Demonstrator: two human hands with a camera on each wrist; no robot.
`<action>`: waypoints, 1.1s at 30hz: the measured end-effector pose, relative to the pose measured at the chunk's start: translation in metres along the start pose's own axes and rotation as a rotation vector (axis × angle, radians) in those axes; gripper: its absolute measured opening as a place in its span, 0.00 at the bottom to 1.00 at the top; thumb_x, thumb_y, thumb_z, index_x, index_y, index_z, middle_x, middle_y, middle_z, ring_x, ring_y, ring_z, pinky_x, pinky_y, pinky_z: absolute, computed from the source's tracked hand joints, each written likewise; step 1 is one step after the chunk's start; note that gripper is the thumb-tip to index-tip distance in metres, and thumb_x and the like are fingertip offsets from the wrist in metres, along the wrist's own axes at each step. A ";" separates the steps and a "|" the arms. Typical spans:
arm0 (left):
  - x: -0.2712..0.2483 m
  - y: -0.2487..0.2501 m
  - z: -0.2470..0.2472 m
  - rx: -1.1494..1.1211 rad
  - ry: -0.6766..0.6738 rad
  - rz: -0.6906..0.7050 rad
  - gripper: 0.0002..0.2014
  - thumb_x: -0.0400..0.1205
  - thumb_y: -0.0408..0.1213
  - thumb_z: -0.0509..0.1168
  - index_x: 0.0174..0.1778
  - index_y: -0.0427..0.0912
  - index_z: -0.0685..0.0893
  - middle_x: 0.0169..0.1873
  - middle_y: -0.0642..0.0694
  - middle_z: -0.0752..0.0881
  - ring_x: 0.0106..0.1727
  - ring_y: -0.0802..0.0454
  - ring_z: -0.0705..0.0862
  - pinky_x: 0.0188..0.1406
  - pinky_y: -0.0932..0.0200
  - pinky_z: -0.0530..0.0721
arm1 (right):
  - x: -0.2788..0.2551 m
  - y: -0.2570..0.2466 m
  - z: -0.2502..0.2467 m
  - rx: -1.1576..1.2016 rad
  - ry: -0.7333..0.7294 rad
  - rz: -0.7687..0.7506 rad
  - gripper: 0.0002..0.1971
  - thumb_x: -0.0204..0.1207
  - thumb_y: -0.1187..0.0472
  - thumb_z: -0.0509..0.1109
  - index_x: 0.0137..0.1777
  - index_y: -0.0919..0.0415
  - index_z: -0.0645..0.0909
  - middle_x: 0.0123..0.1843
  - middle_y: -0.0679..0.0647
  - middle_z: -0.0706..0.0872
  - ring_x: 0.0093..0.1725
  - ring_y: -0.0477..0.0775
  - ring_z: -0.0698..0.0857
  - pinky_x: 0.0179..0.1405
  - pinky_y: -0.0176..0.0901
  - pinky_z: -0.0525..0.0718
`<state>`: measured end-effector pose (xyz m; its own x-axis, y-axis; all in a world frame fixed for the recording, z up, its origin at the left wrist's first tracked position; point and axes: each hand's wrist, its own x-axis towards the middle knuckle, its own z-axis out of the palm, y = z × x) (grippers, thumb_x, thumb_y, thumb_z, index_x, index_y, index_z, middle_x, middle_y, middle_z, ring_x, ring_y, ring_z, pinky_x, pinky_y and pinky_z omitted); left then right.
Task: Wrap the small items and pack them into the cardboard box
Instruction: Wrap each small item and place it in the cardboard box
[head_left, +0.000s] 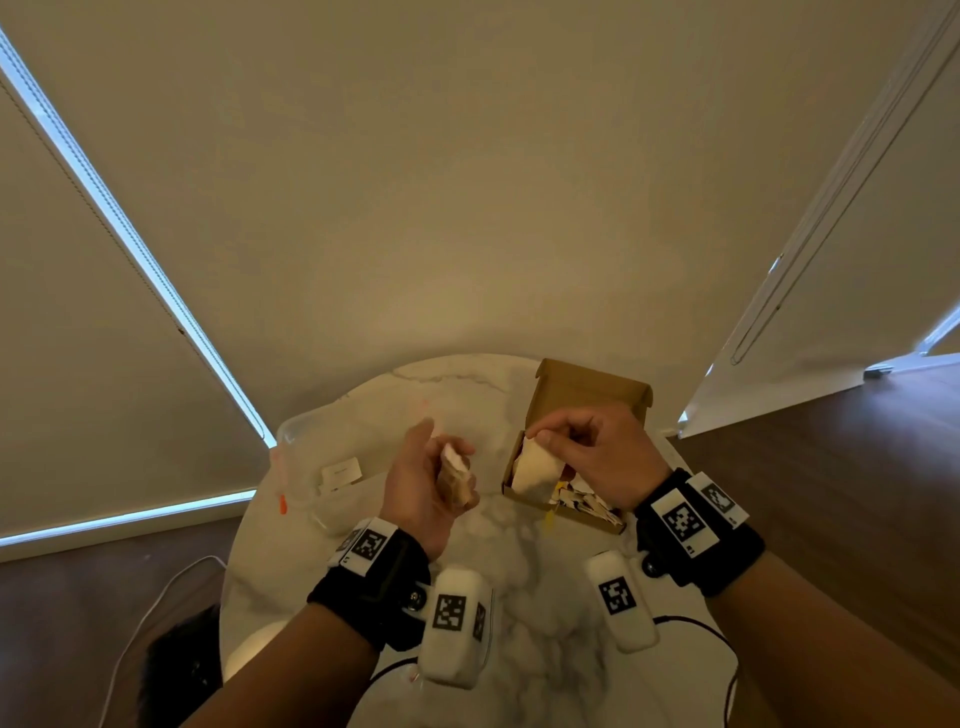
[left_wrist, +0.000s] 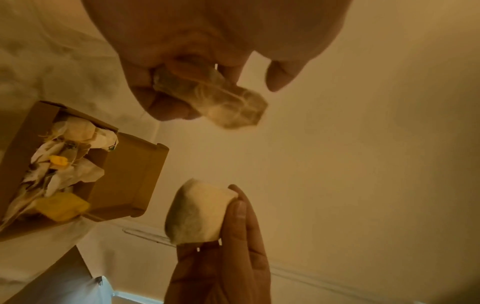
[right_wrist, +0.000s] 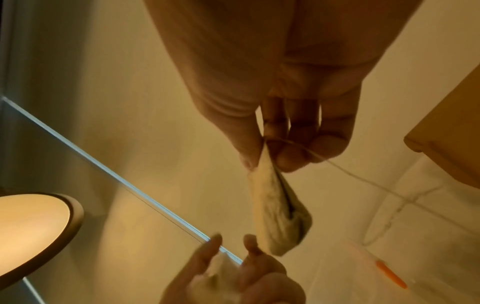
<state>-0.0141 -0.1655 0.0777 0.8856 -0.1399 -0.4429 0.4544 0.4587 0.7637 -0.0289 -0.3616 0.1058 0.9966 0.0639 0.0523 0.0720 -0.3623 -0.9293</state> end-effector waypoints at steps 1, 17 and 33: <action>0.001 0.000 0.001 0.093 0.004 0.033 0.21 0.83 0.53 0.60 0.35 0.38 0.80 0.22 0.46 0.71 0.21 0.50 0.68 0.22 0.61 0.65 | -0.001 -0.001 0.001 -0.019 -0.013 -0.001 0.06 0.78 0.64 0.71 0.49 0.59 0.90 0.39 0.61 0.90 0.28 0.52 0.84 0.27 0.36 0.83; 0.004 0.001 -0.006 0.847 -0.039 0.520 0.04 0.73 0.34 0.77 0.36 0.47 0.91 0.31 0.54 0.89 0.35 0.61 0.85 0.41 0.65 0.80 | -0.005 0.005 0.008 -0.056 -0.052 0.032 0.05 0.71 0.60 0.79 0.41 0.61 0.88 0.29 0.49 0.87 0.24 0.39 0.81 0.28 0.34 0.78; 0.006 -0.005 0.007 0.753 -0.039 0.557 0.06 0.76 0.35 0.75 0.35 0.50 0.91 0.32 0.54 0.91 0.37 0.59 0.87 0.42 0.61 0.85 | -0.018 0.002 0.025 0.096 -0.041 0.121 0.10 0.79 0.60 0.71 0.41 0.66 0.88 0.27 0.60 0.87 0.22 0.52 0.81 0.23 0.39 0.81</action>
<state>-0.0102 -0.1750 0.0746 0.9907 -0.1069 0.0840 -0.1058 -0.2184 0.9701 -0.0482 -0.3399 0.0941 0.9951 0.0642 -0.0753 -0.0545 -0.2789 -0.9588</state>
